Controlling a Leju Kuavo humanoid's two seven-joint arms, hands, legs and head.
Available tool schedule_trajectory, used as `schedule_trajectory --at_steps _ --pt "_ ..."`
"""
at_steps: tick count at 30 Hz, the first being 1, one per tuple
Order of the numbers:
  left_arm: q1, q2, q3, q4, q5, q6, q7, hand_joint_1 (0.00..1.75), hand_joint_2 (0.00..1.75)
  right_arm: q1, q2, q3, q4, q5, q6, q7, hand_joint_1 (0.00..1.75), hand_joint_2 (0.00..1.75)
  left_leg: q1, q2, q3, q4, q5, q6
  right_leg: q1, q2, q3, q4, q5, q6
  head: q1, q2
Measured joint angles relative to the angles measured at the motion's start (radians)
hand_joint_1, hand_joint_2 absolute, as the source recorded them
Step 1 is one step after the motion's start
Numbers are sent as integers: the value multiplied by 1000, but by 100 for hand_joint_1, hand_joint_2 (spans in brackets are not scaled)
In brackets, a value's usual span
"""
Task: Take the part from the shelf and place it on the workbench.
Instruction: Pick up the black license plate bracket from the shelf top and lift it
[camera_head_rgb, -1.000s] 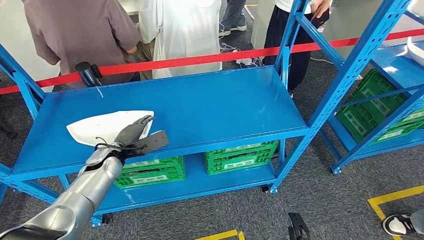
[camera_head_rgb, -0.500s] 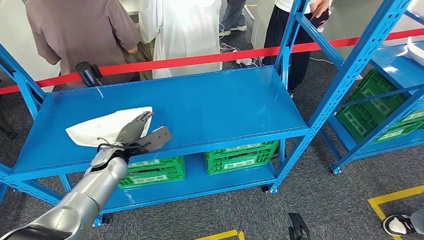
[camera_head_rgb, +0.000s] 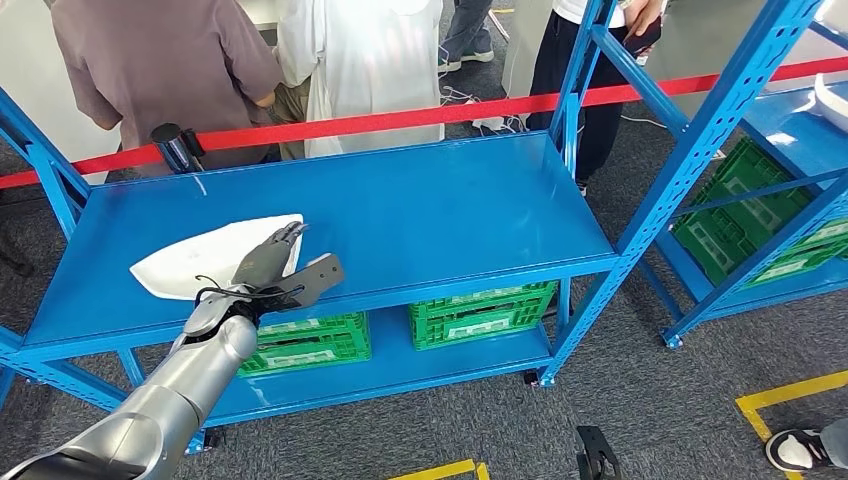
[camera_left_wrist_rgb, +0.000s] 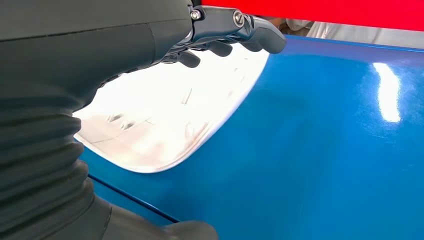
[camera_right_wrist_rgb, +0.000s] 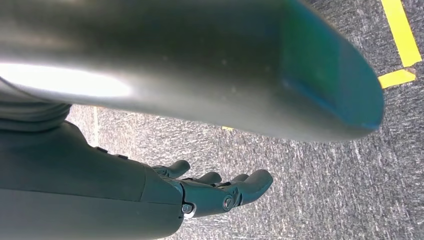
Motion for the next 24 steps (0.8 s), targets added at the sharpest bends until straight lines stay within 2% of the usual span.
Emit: schedule_trajectory --at_steps 24 --pt "0 1 -8 0 0 10 5 0 175 0 0 -1 0 4 0 0 0 0 0 0 0 0 0 0 0 0 0 0 0 0 0 0"
